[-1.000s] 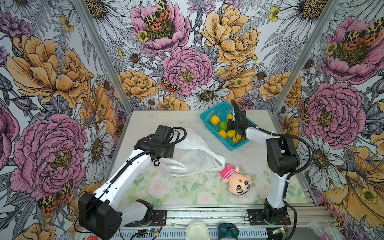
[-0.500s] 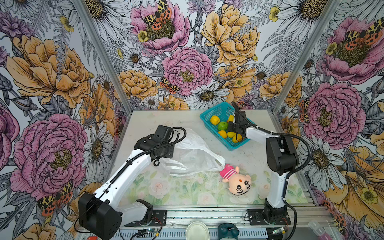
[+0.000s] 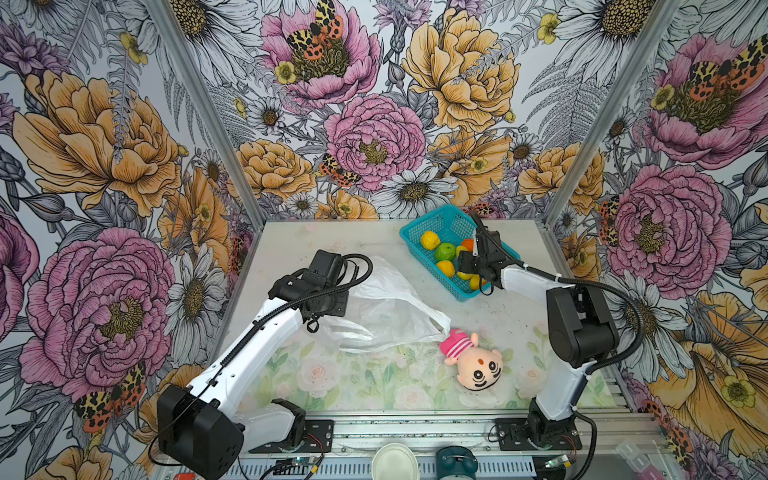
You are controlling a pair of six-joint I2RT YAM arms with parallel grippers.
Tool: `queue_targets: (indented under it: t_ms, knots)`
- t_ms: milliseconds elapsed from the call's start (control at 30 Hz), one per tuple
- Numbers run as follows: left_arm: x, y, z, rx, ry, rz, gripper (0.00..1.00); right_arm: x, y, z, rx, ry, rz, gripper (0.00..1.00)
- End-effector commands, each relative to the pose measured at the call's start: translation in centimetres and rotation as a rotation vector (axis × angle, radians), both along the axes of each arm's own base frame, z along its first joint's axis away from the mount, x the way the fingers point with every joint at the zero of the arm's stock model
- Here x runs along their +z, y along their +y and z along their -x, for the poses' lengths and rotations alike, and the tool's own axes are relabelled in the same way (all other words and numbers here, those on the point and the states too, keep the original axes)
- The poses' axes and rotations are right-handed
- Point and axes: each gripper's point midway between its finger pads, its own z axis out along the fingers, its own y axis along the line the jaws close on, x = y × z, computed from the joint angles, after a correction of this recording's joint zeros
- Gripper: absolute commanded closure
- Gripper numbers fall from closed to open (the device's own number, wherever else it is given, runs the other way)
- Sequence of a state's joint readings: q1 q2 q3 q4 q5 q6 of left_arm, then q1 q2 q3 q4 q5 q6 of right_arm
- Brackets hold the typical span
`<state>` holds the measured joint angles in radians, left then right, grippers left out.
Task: Untie the knot of the plastic bag and take out the fruit
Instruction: 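Lower the mango into the teal basket and open the right gripper, then move the right gripper back into the bag toward the pink fruit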
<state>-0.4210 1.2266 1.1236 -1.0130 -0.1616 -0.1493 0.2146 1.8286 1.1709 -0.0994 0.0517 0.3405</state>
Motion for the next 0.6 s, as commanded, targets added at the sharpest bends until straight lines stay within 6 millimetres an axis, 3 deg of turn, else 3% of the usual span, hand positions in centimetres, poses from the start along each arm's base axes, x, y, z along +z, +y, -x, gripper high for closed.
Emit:
queue_targets:
  t_ms: [0,100,167,300,433,567]
  knots:
    - [-0.4,-0.2,-0.2,-0.004,0.01,0.022,1.0,6.7,0.0,1.3,0.014,-0.197,-0.042,0.29]
    - [0.1,-0.2,-0.1,-0.004,-0.006,0.028,1.0,10.3,2.0,5.0,0.113,-0.332,-0.091,0.29]
    - [0.2,-0.1,-0.1,0.0,-0.012,0.026,1.0,13.2,4.3,8.1,0.217,-0.434,-0.111,0.32]
    - [0.3,0.0,-0.2,0.004,-0.014,0.027,1.0,17.2,11.3,15.1,0.538,-0.579,-0.135,0.44]
    - [0.6,0.0,-0.1,0.003,-0.022,0.032,1.0,17.6,17.4,21.6,0.846,-0.646,-0.108,0.57]
    - [0.8,0.1,-0.1,0.006,-0.032,0.029,1.0,15.7,22.0,26.8,1.133,-0.656,-0.114,0.64]
